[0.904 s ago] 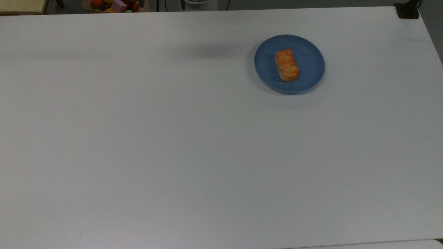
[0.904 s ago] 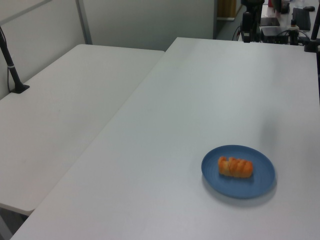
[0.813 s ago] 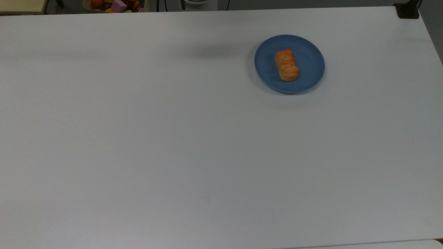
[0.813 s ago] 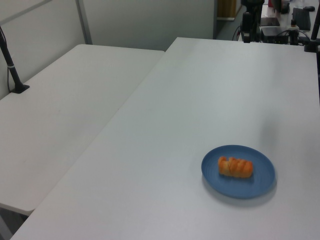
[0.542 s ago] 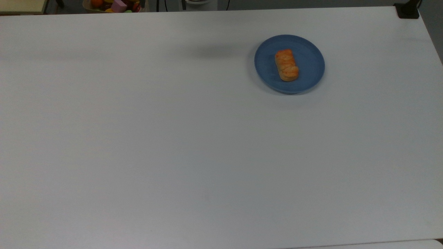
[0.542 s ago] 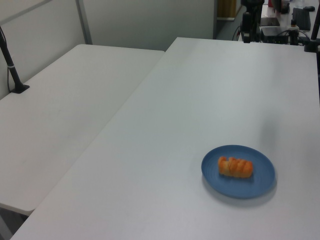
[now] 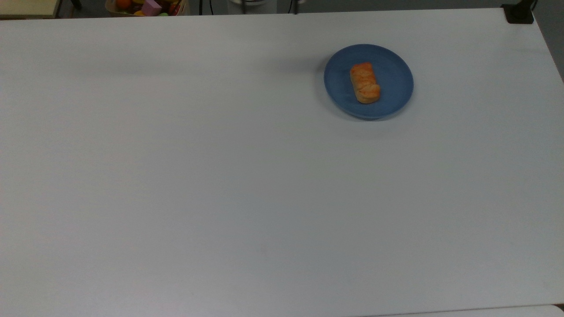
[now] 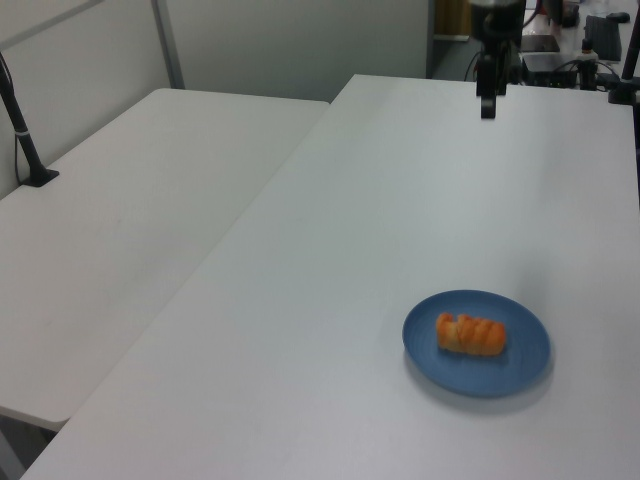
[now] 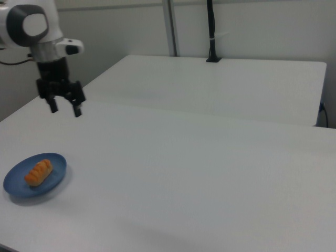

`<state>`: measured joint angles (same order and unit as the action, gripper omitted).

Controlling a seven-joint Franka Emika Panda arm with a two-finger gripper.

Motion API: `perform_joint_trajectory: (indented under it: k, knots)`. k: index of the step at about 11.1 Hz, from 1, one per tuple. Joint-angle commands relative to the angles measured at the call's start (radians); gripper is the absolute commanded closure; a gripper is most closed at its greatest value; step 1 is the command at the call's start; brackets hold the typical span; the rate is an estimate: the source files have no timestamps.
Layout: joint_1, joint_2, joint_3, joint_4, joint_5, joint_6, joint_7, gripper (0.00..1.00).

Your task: Put the bread on the table

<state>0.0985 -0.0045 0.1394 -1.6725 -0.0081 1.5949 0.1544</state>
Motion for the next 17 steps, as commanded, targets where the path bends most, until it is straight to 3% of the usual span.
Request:
perform_joint_trajectory:
  k: [1,4,5,9,14,15,17]
  knots:
    - [0.003,-0.017,0.164,-0.123,0.013,0.13,0.158,0.0]
    - [0.006,0.001,0.273,-0.284,0.013,0.363,0.249,0.0]
    - [0.006,0.014,0.288,-0.323,0.013,0.422,0.258,0.0]
    - [0.062,0.106,0.296,-0.42,0.013,0.623,0.264,0.0]
    - [0.098,0.222,0.296,-0.415,-0.015,0.709,0.323,0.0]
    - [0.098,0.238,0.295,-0.411,-0.016,0.711,0.333,0.03]
    - [0.098,0.251,0.295,-0.409,-0.073,0.733,0.394,0.22]
